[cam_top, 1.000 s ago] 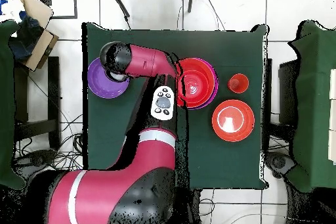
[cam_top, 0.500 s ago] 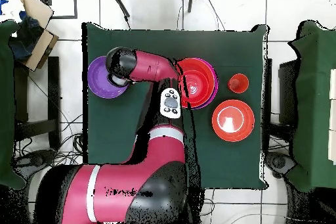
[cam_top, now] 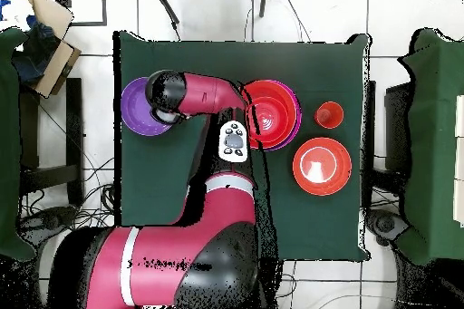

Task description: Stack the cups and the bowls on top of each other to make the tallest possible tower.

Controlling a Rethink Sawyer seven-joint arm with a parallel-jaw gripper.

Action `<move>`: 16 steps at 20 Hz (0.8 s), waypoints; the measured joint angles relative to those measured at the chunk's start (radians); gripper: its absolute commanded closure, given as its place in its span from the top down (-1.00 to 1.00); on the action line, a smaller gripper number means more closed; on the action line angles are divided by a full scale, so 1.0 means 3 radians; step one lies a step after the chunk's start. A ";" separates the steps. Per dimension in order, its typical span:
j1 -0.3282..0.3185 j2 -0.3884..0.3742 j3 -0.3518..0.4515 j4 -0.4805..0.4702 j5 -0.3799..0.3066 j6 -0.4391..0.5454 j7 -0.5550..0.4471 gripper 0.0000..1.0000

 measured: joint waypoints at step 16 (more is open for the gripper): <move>-0.0103 0.0127 0.0322 -0.0035 -0.0061 0.0000 0.0000 1.00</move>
